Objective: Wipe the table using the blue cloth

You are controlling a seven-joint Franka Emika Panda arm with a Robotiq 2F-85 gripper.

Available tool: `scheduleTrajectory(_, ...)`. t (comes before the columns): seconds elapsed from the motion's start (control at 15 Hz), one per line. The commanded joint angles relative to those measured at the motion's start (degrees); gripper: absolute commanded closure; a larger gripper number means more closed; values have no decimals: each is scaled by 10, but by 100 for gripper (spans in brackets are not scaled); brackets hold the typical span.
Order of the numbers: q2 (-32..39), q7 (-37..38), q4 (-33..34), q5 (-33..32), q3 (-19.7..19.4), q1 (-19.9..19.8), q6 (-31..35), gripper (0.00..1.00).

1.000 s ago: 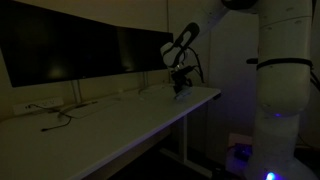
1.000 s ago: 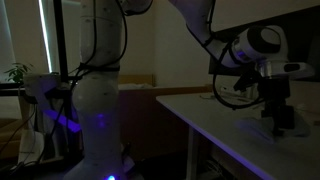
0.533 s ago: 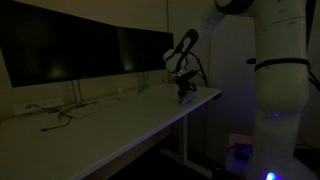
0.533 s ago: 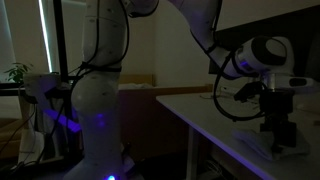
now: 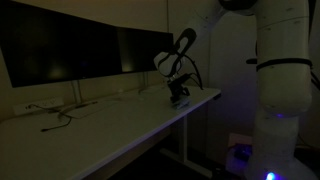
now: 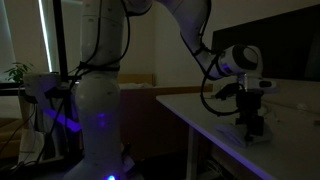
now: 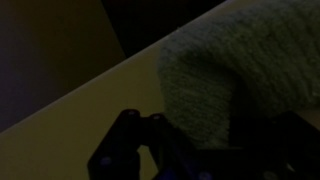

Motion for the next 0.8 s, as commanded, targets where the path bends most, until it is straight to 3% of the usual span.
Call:
scheduleTrajectory(0.0,-23,10,-31,4,35,31,5,98)
scheduleTrajectory(0.47,-31,10,-24,32,96,84,2,98)
scheduleTrajectory(0.73,-63,-50,-13,145,118,92,-20,98)
